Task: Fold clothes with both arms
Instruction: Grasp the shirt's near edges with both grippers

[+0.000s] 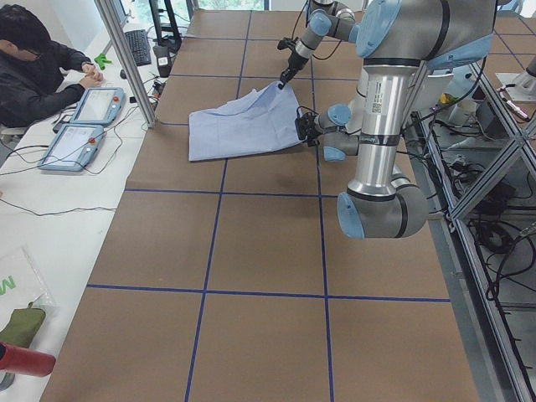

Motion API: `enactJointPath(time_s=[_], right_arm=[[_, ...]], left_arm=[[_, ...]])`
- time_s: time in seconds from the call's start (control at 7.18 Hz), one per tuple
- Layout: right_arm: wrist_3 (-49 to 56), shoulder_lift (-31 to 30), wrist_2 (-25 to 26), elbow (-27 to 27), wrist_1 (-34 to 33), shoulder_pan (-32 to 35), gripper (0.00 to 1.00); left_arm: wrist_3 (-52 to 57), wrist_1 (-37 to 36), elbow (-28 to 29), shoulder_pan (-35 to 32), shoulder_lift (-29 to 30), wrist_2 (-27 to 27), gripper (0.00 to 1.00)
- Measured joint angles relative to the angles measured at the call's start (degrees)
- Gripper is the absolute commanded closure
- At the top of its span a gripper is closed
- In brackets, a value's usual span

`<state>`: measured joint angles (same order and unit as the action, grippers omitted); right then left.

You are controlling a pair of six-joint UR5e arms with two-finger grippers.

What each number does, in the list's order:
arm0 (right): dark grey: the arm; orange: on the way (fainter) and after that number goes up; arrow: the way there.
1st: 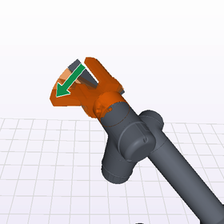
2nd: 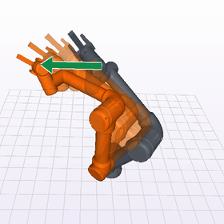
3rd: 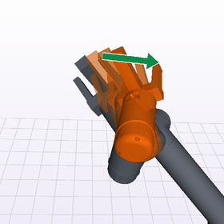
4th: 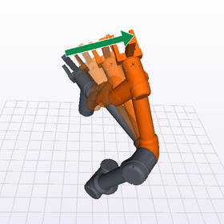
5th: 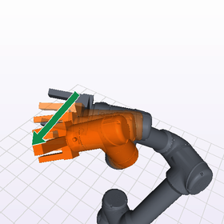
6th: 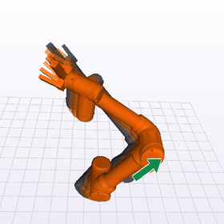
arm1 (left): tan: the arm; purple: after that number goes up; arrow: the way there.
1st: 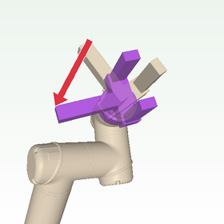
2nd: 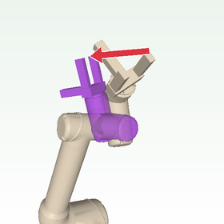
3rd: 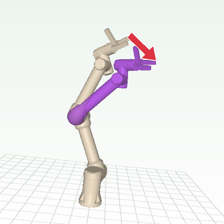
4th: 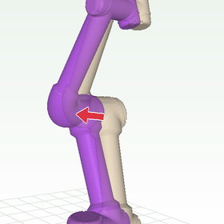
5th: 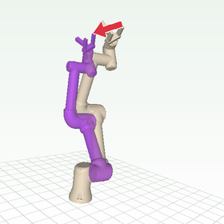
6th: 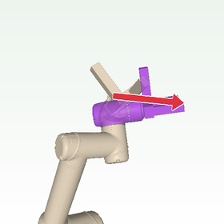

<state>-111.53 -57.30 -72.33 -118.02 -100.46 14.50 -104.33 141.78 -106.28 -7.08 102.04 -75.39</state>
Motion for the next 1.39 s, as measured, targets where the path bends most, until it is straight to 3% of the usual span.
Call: enactJointPath(time_s=[0.42,0.7,1.11,1.39], right_arm=[[0.0,-0.3,0.0,-0.1,0.0,0.0,1.00],[-0.1,-1.6,0.3,-2.3,-0.1,0.0,1.00],[-1.2,-4.4,0.3,-13.3,-6.8,-2.8,1.00],[-1.6,-3.4,0.5,-15.7,-11.1,-3.9,1.00]], left_arm=[[0.4,0.3,-1.9,0.0,-0.5,0.0,1.00],[0.8,-0.6,-9.5,-0.3,-2.5,-1.8,1.00],[1.0,-11.4,-25.1,-1.3,-4.5,-7.2,1.00],[3.0,-18.5,-27.7,-4.9,-3.9,-9.6,1.00]])
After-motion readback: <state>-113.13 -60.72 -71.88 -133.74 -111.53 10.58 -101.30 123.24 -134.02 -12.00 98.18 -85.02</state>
